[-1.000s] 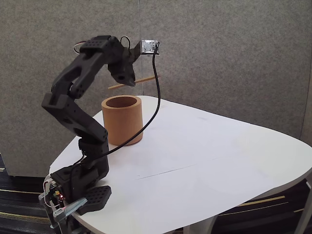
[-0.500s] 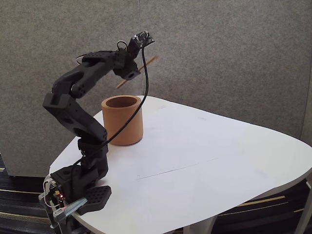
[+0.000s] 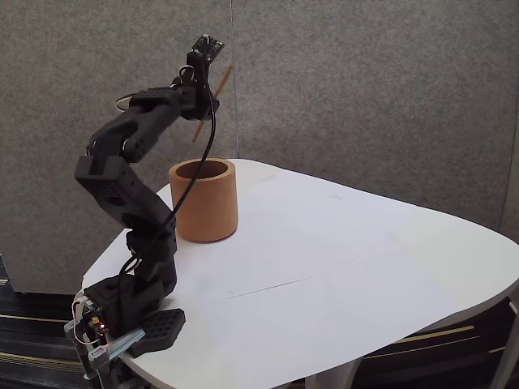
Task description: Grab the pen and put it in the pen holder.
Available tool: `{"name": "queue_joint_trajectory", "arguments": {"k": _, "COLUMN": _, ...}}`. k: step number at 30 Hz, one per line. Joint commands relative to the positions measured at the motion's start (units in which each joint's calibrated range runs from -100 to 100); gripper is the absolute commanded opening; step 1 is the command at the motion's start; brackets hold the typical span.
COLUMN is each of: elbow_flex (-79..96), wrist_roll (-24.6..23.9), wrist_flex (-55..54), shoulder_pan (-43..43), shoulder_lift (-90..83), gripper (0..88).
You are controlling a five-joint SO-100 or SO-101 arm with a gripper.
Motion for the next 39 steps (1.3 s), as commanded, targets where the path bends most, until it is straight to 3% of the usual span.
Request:
{"name": "queue_joint_trajectory", "arguments": {"k": 1, "elbow_flex": 1.62, "wrist_roll": 3.10, "wrist_flex": -1.19, "shoulder_pan": -0.60, "shoulder_lift": -1.48, "gripper": 0.7}}
{"name": "queue_joint_trajectory", "arguments": {"k": 8, "elbow_flex": 12.73, "wrist_roll": 6.78, "wrist_flex": -1.19, "shoulder_pan": -0.53, "shoulder_lift": -12.05, "gripper": 0.7}}
{"name": "queue_joint_trajectory", "arguments": {"k": 20, "elbow_flex": 33.84, "wrist_roll": 7.47, "wrist_flex": -0.76, "shoulder_pan": -0.23, "shoulder_lift": -29.62, "gripper": 0.7}}
{"name": "queue_joint_trajectory", "arguments": {"k": 39, "elbow_flex": 41.79, "wrist_roll": 7.83, "wrist_flex": 0.08, "shoulder_pan": -0.60, "shoulder_lift": -30.84, "gripper": 0.7}}
